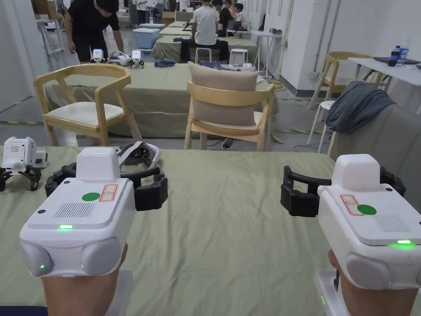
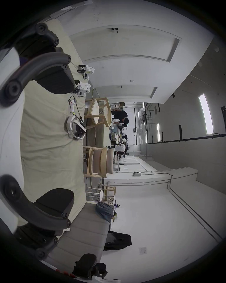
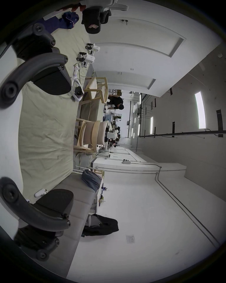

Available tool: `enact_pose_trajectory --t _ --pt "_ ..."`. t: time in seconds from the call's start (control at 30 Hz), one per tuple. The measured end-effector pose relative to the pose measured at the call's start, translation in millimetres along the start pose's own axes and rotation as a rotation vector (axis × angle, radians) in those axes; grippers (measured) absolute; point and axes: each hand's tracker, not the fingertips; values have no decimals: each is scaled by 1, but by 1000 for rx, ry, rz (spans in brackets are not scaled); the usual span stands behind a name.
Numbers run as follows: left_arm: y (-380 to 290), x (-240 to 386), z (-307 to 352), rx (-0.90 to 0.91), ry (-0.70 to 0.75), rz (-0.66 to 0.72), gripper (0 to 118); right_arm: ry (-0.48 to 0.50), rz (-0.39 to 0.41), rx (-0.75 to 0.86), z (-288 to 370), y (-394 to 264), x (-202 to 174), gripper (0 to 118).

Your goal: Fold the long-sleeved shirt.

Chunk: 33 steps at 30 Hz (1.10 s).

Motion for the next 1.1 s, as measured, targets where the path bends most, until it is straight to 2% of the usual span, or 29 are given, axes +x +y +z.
enact_pose_trajectory --t 0.33,0.87,1.1 --pt "8 4 5 25 0 -34 111 1 1 -10 1 -2 1 118" --pt "14 4 9 54 -27 12 111 -3 -16 -18 1 -5 2 118" --pt "12 8 5 51 40 -24 111 -7 -5 -13 1 -5 2 118"
